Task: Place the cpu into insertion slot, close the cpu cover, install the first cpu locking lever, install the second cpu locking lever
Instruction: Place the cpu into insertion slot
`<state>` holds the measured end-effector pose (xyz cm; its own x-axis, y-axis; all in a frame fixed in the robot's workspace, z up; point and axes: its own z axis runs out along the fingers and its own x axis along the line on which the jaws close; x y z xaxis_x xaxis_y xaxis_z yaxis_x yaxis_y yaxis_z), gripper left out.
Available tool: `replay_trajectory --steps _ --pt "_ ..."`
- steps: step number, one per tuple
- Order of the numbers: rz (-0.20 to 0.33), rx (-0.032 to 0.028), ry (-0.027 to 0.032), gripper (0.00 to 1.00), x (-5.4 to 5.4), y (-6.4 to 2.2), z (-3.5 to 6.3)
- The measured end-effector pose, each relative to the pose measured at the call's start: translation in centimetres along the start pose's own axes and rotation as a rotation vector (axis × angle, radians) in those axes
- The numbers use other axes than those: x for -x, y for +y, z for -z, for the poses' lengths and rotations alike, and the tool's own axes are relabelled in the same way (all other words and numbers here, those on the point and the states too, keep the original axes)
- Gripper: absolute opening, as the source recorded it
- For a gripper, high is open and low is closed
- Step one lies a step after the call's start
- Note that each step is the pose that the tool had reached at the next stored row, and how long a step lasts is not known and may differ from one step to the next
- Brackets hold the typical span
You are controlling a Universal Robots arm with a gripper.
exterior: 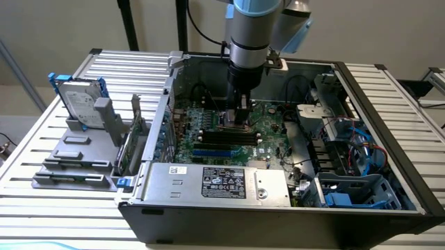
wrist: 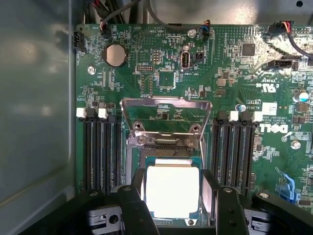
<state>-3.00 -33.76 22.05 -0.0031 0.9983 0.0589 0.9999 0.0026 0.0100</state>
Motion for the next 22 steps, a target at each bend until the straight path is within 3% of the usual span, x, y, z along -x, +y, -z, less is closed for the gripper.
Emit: replay_trajectory --steps 8,13,22 --pt "0.0 -0.0019 0.0 0.55 0.0 -0.03 -1.27" --pt "-0.001 -0.0068 -0.0001 0.55 -0.1 -0.05 -1.54" --pt "-0.001 -0.0073 -0.0032 0.55 -0.5 -0.05 -1.86"
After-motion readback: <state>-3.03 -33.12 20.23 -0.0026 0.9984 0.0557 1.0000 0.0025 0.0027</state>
